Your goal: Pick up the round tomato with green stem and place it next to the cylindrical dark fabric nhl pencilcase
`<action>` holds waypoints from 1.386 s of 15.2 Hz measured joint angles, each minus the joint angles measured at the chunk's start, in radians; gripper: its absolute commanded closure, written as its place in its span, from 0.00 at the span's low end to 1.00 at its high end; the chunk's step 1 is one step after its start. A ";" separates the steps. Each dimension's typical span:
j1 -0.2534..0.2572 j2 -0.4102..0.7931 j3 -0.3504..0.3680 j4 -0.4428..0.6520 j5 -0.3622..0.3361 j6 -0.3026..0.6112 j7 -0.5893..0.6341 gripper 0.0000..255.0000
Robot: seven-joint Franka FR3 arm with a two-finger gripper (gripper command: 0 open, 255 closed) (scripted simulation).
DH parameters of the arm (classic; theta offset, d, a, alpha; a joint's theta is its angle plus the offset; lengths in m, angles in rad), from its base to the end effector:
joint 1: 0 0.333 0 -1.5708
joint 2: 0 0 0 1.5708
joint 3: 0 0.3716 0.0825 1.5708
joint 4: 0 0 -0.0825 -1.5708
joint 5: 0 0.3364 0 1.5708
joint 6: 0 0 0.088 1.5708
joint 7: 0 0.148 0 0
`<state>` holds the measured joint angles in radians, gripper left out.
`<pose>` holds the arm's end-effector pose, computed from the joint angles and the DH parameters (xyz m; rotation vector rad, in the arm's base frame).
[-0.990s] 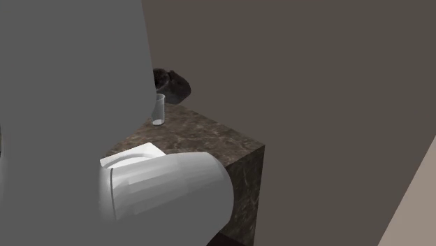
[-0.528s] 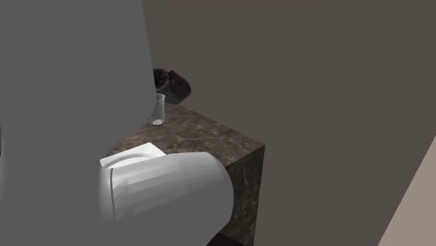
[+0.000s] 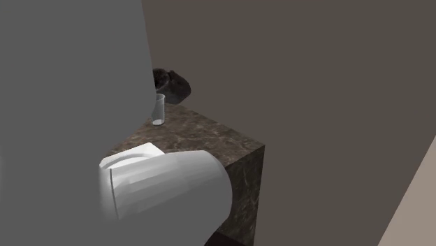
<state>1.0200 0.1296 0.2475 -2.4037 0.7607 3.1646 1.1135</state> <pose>0.2200 0.4835 0.3800 -2.3915 0.7714 0.0190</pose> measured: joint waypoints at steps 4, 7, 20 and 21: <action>0.062 -0.054 -0.085 -0.016 -0.141 -0.044 0.135 1.00; 0.083 -0.089 -0.124 -0.018 -0.250 -0.082 0.236 1.00; 0.047 -0.108 -0.122 -0.053 -1.149 -0.023 0.962 0.00; 0.049 -0.100 -0.132 -0.046 -1.189 0.001 0.997 0.00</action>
<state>1.0689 0.0292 0.1153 -2.4502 -0.4284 3.1656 2.1107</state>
